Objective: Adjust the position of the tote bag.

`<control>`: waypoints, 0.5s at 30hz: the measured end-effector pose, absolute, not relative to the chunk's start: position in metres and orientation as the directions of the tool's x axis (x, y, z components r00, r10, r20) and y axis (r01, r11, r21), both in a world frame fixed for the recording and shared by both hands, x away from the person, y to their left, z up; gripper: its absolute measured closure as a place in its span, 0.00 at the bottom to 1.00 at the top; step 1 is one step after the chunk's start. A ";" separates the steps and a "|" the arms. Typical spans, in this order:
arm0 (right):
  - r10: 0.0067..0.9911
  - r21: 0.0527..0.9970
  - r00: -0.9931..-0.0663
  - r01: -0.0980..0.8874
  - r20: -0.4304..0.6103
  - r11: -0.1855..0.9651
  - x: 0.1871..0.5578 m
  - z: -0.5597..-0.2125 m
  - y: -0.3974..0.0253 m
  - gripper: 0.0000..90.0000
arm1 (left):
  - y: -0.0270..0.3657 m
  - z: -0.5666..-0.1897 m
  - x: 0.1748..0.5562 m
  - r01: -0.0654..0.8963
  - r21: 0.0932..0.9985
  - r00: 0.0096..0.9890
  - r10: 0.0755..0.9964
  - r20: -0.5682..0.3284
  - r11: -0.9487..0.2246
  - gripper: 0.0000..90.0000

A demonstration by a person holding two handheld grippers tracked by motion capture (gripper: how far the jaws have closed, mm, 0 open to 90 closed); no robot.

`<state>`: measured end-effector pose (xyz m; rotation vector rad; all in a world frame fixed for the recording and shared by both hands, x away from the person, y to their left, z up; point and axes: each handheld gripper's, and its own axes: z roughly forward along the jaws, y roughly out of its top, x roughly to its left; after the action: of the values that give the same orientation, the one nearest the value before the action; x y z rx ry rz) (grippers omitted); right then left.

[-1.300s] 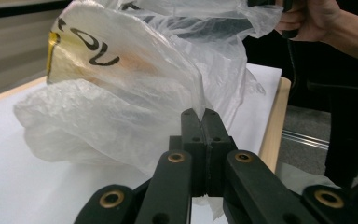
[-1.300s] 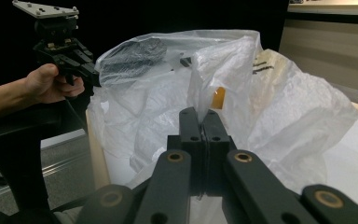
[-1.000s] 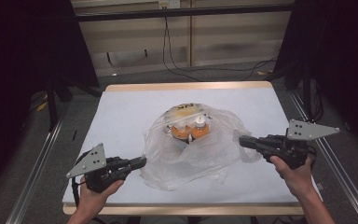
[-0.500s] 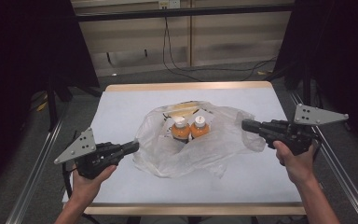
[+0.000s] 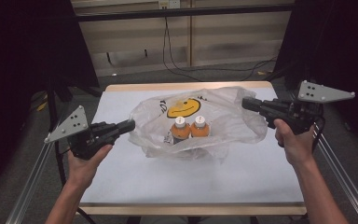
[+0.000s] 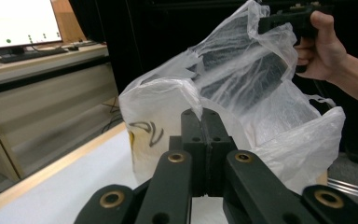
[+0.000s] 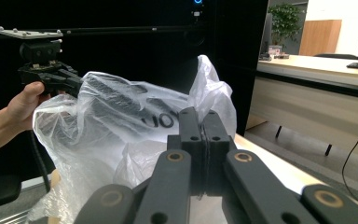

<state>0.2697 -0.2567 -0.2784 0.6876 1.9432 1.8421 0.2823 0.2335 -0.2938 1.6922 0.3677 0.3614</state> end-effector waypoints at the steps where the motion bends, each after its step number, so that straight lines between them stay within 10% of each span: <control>1: 0.584 0.996 -0.810 0.090 0.059 0.025 0.272 -0.276 -0.256 1.00 | 0.234 -0.292 0.285 0.038 0.989 0.896 0.443 0.030 -0.144 1.00; 15: 0.613 0.998 -0.787 0.060 0.065 -0.029 0.297 -0.243 -0.255 1.00 | 0.241 -0.275 0.310 0.025 0.990 0.867 0.496 0.049 -0.141 1.00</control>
<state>0.2965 -0.2550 -0.2434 0.7042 1.8545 1.8708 0.3099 0.2415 -0.2751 1.6751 0.4076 0.4280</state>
